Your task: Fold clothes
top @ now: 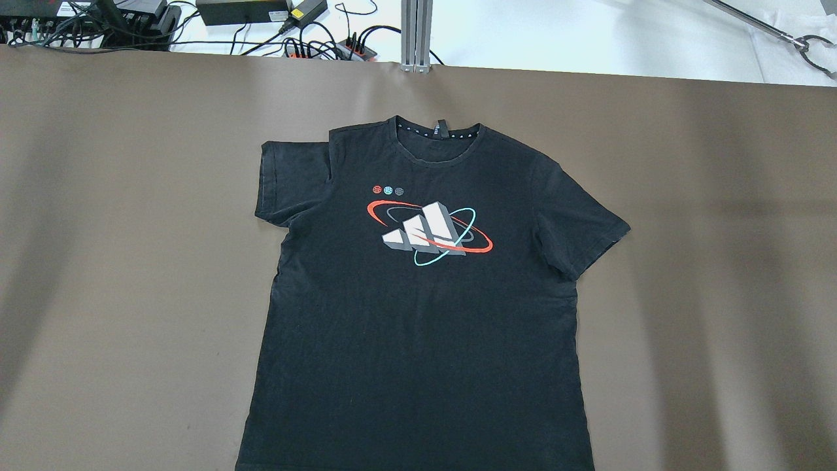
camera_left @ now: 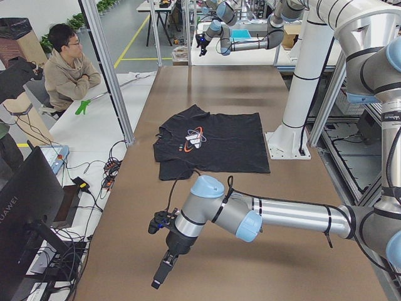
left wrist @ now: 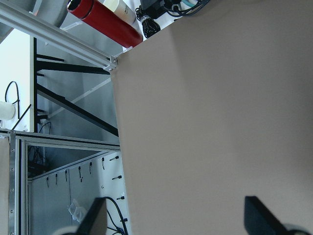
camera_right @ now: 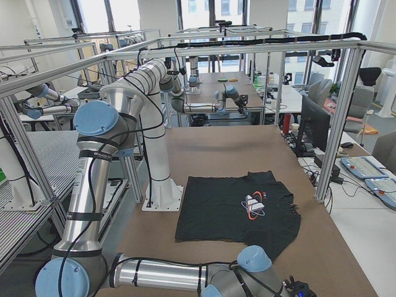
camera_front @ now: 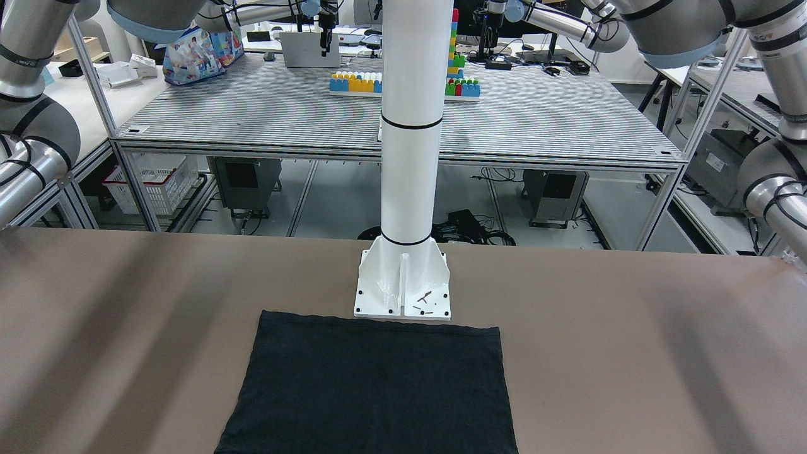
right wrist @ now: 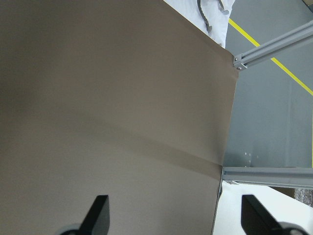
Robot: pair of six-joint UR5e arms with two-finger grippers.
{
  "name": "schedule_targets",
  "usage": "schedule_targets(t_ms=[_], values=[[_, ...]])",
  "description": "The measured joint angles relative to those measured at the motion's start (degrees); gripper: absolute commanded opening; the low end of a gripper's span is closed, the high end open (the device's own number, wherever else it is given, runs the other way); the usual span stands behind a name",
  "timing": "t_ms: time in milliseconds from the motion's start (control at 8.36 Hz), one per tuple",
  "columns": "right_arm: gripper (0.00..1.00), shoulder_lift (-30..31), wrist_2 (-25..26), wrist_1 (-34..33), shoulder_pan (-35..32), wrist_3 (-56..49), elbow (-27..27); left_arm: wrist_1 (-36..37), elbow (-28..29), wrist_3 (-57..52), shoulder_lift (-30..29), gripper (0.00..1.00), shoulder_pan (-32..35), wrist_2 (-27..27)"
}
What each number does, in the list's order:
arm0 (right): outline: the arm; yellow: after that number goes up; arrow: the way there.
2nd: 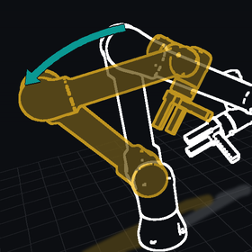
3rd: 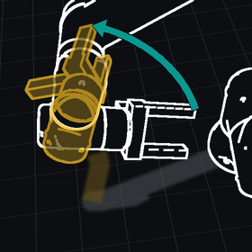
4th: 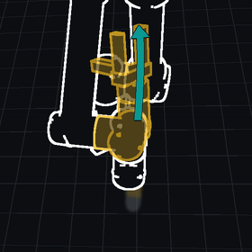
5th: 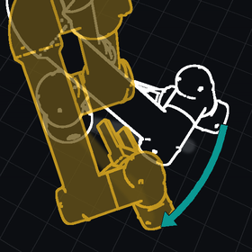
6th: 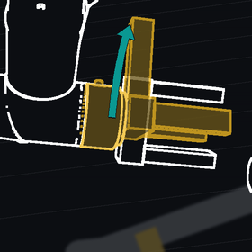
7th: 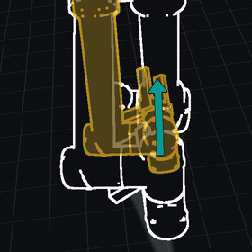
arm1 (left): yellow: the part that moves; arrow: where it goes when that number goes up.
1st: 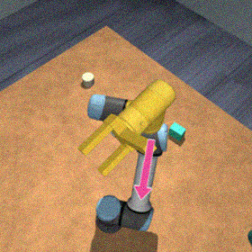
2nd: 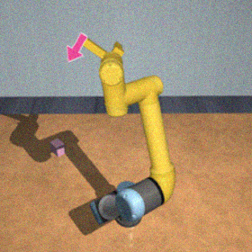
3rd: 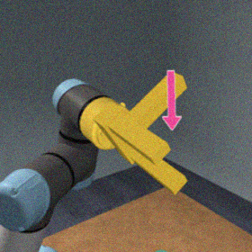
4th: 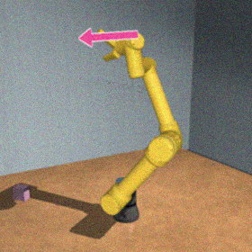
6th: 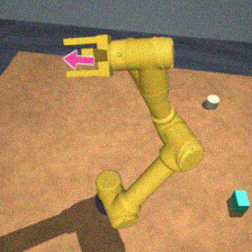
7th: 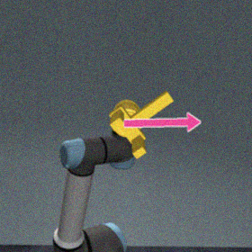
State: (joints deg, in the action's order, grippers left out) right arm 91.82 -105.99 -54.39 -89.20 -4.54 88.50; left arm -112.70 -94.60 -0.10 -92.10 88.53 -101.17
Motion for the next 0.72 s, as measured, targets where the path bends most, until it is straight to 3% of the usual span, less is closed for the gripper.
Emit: schedule_targets(t_ms=[718], values=[[0.95,-0.1,-0.1,0.1,-0.6,-0.3,0.3,-2.7,0.2,-0.1,1.9,1.00,0.0,0.3]])
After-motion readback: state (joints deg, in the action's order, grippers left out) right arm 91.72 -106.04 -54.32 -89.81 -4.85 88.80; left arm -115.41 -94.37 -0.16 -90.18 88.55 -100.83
